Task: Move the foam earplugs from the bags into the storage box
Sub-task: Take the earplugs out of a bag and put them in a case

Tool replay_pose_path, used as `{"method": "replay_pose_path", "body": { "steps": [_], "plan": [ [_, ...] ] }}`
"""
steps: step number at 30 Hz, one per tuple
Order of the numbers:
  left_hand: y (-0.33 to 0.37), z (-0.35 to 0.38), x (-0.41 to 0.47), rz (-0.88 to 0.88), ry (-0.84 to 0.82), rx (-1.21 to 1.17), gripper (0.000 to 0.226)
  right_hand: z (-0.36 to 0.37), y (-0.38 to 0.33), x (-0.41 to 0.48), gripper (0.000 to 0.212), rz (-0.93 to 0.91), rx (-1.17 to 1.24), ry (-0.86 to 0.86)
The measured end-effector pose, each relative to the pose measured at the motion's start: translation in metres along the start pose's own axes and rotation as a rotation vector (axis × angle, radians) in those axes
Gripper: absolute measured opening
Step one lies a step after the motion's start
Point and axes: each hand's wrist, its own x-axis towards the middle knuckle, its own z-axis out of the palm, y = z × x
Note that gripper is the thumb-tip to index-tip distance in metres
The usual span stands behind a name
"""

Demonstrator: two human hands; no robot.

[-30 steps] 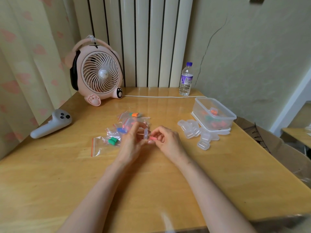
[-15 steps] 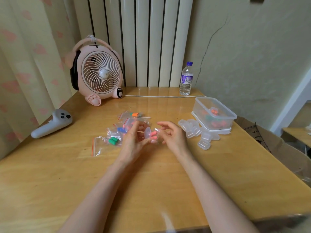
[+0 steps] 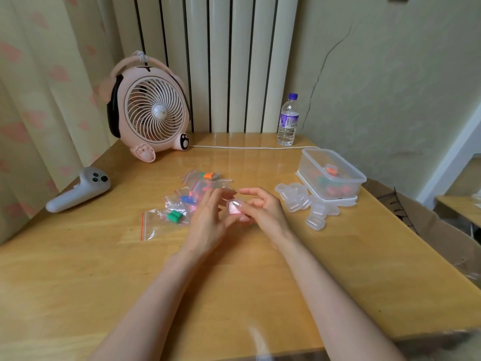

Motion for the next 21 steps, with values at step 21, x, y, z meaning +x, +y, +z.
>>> {"method": "replay_pose_path", "body": {
  "steps": [21],
  "plan": [
    [-0.007,-0.002,-0.001,-0.126,0.05,0.445,0.002,-0.021,-0.009,0.007,0.01,0.072,0.031,0.31]
  ]
}}
